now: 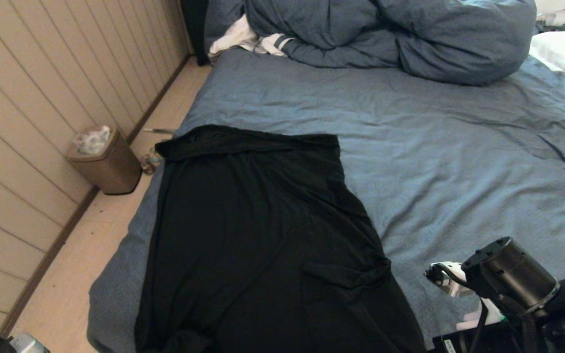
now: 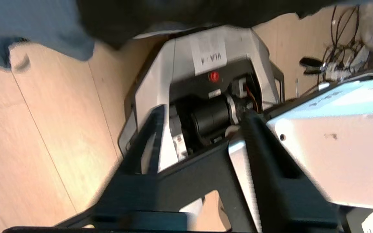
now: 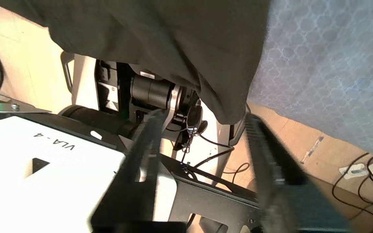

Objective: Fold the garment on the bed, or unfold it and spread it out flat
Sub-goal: Unford the black T-shirt

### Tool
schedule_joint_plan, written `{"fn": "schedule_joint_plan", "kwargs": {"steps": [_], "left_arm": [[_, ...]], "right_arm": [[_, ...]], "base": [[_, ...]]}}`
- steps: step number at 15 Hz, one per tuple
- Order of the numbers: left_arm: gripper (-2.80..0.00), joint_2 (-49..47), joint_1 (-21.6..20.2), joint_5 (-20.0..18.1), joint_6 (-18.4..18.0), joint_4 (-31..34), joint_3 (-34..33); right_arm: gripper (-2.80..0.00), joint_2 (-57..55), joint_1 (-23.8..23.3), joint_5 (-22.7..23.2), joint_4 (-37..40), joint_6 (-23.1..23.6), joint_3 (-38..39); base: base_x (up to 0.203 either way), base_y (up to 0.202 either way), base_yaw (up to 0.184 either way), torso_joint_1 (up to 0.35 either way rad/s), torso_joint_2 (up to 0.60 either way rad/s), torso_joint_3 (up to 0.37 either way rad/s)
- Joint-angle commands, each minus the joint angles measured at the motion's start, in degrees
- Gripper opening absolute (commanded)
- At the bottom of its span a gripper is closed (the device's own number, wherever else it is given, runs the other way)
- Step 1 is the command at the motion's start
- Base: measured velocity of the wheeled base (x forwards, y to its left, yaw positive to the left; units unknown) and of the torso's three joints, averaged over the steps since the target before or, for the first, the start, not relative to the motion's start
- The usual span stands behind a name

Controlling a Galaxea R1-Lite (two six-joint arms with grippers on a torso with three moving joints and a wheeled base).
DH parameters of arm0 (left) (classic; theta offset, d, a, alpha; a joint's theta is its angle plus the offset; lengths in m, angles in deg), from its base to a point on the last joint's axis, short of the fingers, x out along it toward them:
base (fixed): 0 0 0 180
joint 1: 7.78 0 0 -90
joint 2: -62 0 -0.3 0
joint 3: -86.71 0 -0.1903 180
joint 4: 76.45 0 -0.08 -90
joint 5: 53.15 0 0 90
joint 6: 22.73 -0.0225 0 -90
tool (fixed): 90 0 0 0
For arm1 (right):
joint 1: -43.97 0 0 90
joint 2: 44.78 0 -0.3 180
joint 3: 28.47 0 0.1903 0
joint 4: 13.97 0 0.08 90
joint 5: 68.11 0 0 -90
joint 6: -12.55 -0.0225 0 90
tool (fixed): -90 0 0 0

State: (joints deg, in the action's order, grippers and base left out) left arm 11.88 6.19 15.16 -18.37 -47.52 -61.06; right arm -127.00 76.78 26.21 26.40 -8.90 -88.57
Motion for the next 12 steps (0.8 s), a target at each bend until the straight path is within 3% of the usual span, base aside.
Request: {"fn": "schedule_joint_plan", "kwargs": {"steps": [1,4,5,6,12], "left_arm": [[0.0,3.7,0.0,0.4,0.0,0.1,0.4],[0.0,4.1,-0.1,2.0,0.6,-0.2,5.3],[0.0,2.7,-0.1,2.7,1.6,-0.4,7.7],[-2.8,0.5,-0.2,3.0,2.3,-0.4,10.8],[-2.8,-23.0,-0.2,3.2,5.8,-4.7,30.8]], "right_arm": [[0.0,0.9,-0.2,0.1,0.0,-0.2,-0.8],[0.0,1.8,-0.5,0.1,0.0,-0.3,-4.4],[-0.91,2.1,-0.6,0.0,0.0,-0.4,-6.6],[-2.8,2.1,-0.5,-0.2,0.1,-0.3,-9.3],[-2.8,-9.1,-0.6,-0.5,0.4,-0.3,-33.2]], "base": [[0.0,0.0,0.0,0.0,0.0,0.0],[0.0,0.0,0.0,0.0,0.0,0.0],[0.0,0.0,0.0,0.0,0.0,0.0],[0.0,0.0,0.0,0.0,0.0,0.0],[0.0,0.0,0.0,0.0,0.0,0.0]]}}
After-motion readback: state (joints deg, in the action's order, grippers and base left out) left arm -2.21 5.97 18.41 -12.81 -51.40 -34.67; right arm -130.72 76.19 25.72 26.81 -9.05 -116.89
